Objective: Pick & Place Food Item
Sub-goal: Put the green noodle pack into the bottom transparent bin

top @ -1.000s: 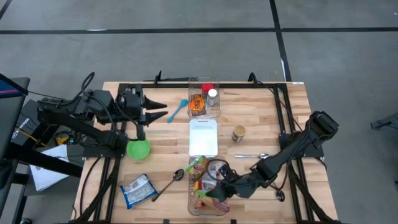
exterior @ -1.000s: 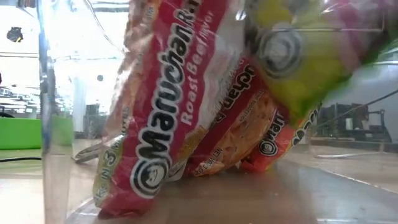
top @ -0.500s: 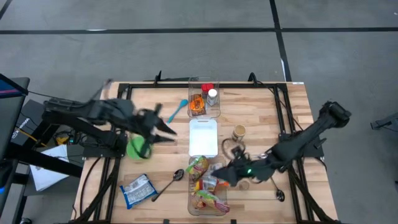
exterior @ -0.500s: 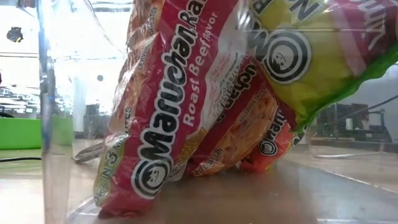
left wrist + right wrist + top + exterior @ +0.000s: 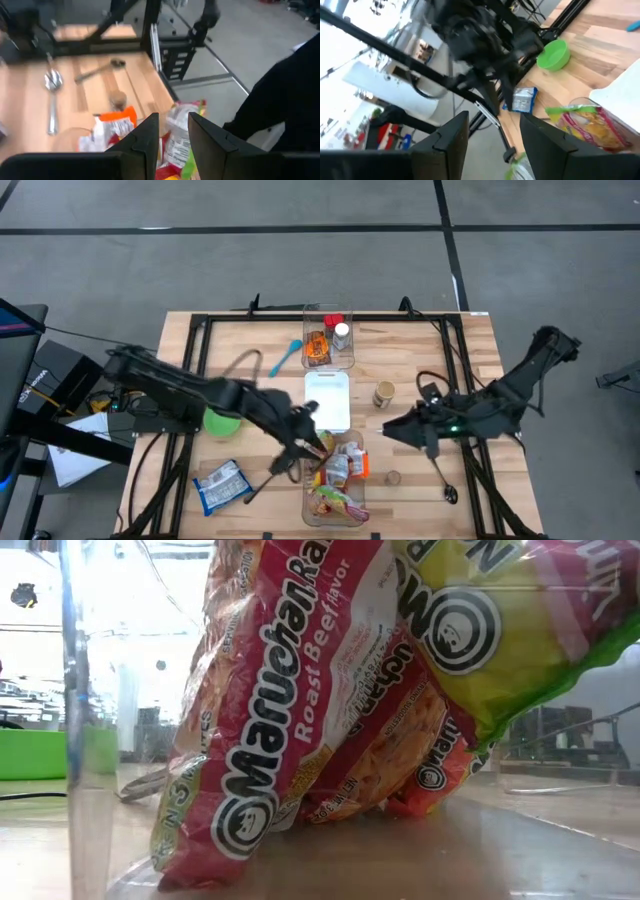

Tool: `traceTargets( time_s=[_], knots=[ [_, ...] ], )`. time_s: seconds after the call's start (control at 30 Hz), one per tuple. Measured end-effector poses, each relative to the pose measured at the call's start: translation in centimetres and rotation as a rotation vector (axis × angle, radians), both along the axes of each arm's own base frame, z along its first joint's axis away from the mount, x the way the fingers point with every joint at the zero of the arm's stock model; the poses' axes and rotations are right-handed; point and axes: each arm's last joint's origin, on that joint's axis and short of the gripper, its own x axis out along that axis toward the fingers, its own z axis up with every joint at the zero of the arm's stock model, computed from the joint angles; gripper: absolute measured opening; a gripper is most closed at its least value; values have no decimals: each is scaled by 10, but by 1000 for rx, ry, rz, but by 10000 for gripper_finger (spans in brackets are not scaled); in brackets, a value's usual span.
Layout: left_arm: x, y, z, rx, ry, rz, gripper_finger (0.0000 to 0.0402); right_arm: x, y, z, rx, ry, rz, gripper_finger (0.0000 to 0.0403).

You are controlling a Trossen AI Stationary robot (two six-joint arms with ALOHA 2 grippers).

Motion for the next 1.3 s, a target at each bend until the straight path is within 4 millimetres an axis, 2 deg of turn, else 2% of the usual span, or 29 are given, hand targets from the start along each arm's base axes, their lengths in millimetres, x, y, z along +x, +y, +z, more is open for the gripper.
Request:
traceTargets(
  time_s=[0.13,0.23,0.4,0.6,0.7,0.77,1.0,1.3],
  knots=[
    [20,-22,-28,20,22,-19,108,-15,-1,2,-35,24,58,172],
    [27,-39,-46,52,64,-46,130,-24,-1,1,-62,46,90,172],
    [34,-63,-57,42,75,-72,175,-36,-1,1,-83,62,133,171],
    [44,-71,-80,24,157,-71,194,-39,0,1,-108,70,150,171],
    [46,-69,-86,28,189,-61,178,-40,1,0,-111,72,159,171],
    [46,-68,-86,32,189,-61,153,-40,2,0,-109,72,163,171],
    [36,-65,-79,49,231,-114,21,-40,2,2,-103,58,145,171],
    [18,-53,-57,64,289,-123,2,-38,2,5,-90,22,120,171]
  ],
)
